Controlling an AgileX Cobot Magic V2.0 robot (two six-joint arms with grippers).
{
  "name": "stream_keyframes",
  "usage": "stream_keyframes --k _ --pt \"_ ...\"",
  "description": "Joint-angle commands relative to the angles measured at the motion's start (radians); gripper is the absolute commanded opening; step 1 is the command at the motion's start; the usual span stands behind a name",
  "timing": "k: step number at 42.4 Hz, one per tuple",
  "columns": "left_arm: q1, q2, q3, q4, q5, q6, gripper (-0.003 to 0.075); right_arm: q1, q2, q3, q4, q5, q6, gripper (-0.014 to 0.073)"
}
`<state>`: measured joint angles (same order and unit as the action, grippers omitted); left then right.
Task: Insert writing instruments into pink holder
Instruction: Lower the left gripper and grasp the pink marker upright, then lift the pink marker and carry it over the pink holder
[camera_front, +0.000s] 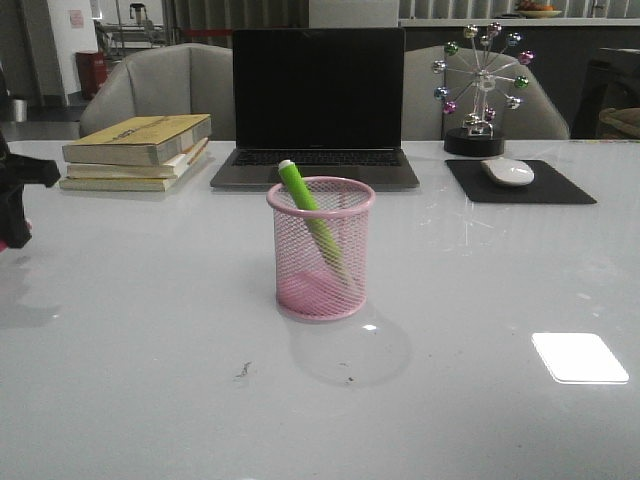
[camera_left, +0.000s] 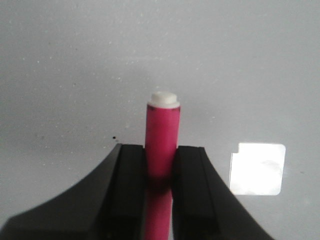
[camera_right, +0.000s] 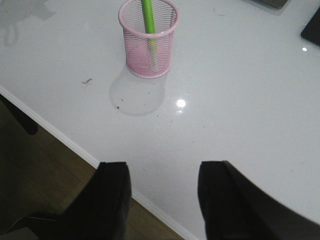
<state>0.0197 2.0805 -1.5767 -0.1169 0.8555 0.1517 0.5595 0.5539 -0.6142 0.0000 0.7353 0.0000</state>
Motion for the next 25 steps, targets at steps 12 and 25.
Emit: stream_keyframes --k 12,25 --pt "-0.082 -0.498 0.381 -0.491 -0.434 0.424 0.0091 -0.003 -0.001 -0.027 -0.012 -0.064 0.0 0.0436" --pt "-0.396 -0.773 0.674 -0.491 -0.834 0.431 0.0091 -0.003 -0.001 -0.027 -0.012 -0.064 0.0 0.0436"
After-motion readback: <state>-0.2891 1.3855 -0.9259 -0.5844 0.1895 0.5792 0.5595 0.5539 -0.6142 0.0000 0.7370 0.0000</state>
